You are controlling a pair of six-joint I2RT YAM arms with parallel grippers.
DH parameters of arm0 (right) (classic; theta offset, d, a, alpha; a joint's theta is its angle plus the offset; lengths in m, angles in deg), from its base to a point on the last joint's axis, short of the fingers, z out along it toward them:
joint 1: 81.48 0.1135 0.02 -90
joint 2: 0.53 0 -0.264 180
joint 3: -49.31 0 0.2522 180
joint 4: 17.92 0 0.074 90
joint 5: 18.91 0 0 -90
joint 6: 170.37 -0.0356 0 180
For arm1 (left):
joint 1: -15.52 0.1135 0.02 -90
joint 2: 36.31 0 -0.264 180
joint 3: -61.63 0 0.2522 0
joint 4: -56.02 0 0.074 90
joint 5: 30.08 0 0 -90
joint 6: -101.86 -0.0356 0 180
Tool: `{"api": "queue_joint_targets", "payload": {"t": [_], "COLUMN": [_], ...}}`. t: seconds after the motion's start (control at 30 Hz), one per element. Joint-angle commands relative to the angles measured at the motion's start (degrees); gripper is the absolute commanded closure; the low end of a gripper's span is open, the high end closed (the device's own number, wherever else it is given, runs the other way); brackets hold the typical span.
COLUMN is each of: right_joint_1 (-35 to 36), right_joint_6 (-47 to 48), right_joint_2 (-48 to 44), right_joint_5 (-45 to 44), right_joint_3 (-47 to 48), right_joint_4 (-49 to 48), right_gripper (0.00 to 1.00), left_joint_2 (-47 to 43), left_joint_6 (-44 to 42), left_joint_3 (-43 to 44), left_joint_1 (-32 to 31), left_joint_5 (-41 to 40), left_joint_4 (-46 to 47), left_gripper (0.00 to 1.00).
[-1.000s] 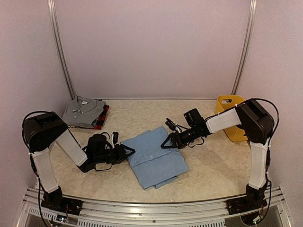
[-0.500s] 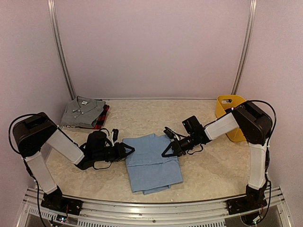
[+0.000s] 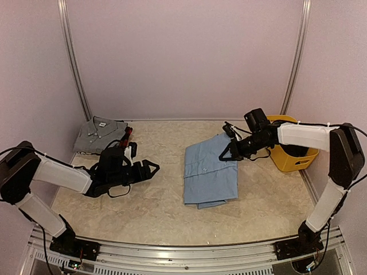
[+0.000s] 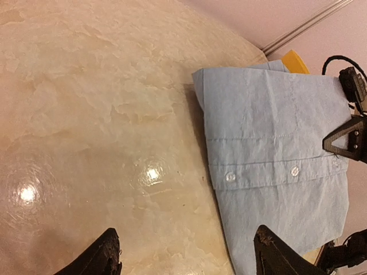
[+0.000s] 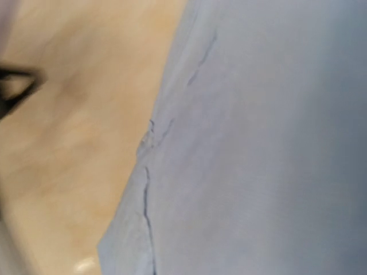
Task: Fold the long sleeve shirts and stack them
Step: Pick up the square-folded shirt from the center of the board, then turn over the square-folded shirt at the center of the board.
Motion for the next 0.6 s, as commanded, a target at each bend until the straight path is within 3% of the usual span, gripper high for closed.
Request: {"api": "queue_joint_targets", "payload": {"t": [0.0, 0.17, 0.37, 0.47, 0.57], "right_joint_1": [-1.0, -0.7, 1.7, 5.0, 7.5], "right_joint_6": [7.2, 7.4, 2.4, 0.4, 0.1], "right_joint_2": [-5.5, -4.2, 1.9, 6.7, 10.7], "right_joint_5": [-27.2, -47.3, -68.4, -76.6, -78.3], "right_joint_3": [12.0, 27.7, 37.1, 39.5, 39.4], "right_joint_4": [24.0, 40.8, 52.8, 56.9, 56.9], "right_gripper": [1.0, 1.0, 1.0, 1.0, 1.0], "left_joint_2": [-3.4, -4.4, -4.9, -5.5, -6.4], "left_joint_6": [-4.9, -6.8, -7.8, -8.0, -8.3], "left_joint_3": [2.7, 4.6, 5.4, 5.3, 5.2], "left_joint_1": [0.2, 0.2, 0.3, 0.4, 0.5], "left_joint_5": [-5.0, -7.4, -9.4, -10.6, -11.6], "left_joint_4": [-7.6, -10.9, -13.3, -14.7, -15.9], "left_gripper": [0.25, 0.25, 0.25, 0.25, 0.25]}}
